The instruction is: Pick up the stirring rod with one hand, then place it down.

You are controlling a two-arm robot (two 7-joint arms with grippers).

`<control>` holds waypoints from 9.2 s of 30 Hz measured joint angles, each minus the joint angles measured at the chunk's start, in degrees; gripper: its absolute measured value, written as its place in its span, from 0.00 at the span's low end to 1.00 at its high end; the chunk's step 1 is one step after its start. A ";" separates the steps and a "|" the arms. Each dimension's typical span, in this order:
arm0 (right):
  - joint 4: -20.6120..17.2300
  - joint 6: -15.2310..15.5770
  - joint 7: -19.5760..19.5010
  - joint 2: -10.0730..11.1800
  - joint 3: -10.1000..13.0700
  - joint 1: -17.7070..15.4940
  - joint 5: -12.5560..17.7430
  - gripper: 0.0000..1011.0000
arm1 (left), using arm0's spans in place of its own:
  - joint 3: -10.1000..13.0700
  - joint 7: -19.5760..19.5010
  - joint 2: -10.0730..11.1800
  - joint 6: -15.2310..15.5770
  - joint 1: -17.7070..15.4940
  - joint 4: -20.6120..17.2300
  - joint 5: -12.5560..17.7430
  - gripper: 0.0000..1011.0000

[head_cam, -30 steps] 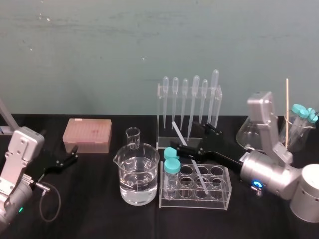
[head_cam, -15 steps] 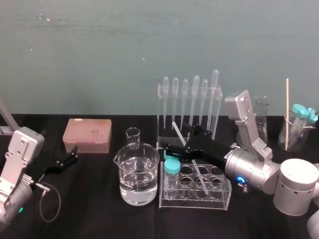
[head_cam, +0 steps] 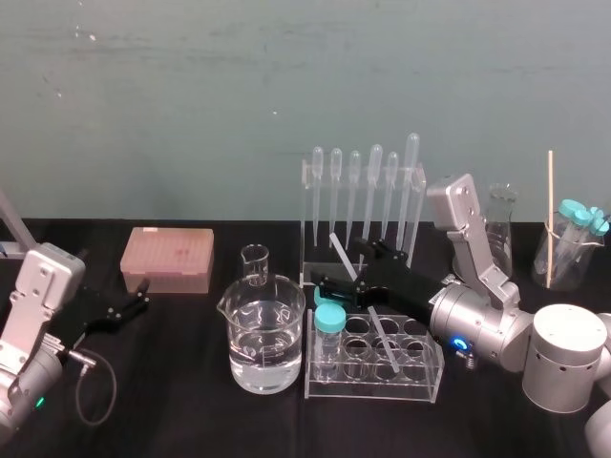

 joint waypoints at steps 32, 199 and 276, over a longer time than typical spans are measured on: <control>-0.10 -0.24 0.43 0.10 0.00 -0.01 0.38 0.14 | 0.00 0.00 0.00 0.00 0.00 0.00 0.00 0.99; 1.55 -27.19 15.55 0.11 9.62 -5.92 10.29 0.07 | 0.00 0.00 0.00 0.00 0.00 0.00 0.00 0.99; 17.84 -32.13 20.20 -4.87 7.66 -1.03 7.40 0.48 | 0.00 0.00 0.00 0.00 0.00 0.00 0.00 0.99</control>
